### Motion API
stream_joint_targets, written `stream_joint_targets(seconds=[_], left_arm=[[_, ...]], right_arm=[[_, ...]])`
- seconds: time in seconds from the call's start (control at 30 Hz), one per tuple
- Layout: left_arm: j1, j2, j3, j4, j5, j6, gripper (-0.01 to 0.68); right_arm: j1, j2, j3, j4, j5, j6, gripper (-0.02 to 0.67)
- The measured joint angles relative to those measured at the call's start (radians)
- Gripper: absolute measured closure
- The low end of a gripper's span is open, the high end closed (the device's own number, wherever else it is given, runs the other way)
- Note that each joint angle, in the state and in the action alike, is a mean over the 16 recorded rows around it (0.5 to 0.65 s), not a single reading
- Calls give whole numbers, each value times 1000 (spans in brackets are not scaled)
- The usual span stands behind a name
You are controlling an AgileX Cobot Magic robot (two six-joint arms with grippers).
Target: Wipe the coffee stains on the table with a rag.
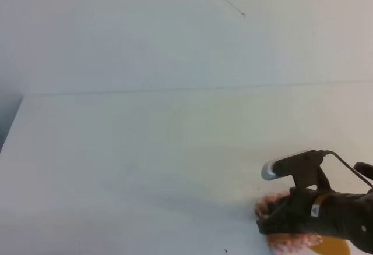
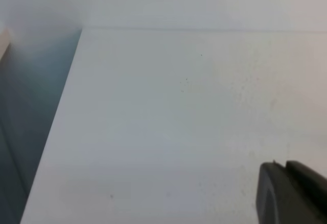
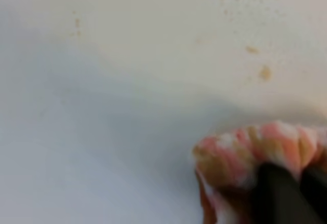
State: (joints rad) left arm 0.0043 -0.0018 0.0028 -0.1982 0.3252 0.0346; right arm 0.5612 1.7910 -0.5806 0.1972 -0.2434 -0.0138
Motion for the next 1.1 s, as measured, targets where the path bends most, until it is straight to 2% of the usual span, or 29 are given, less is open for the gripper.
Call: stream_joint_targets(seconds=[0.17, 0.43, 0.7, 1.1], left_arm=[[0, 0, 0, 0, 0, 0, 674], [0, 2, -3, 0, 1, 0, 674], [0, 2, -3, 0, 1, 0, 674], [0, 0, 0, 0, 0, 0, 674]], right_arm=[[20, -20, 67, 90, -50, -16, 617], [21, -77, 197, 398, -144, -189, 624], [20, -155, 255, 709, -162, -420, 628], [18, -216, 267, 1100, -259, -800, 626]])
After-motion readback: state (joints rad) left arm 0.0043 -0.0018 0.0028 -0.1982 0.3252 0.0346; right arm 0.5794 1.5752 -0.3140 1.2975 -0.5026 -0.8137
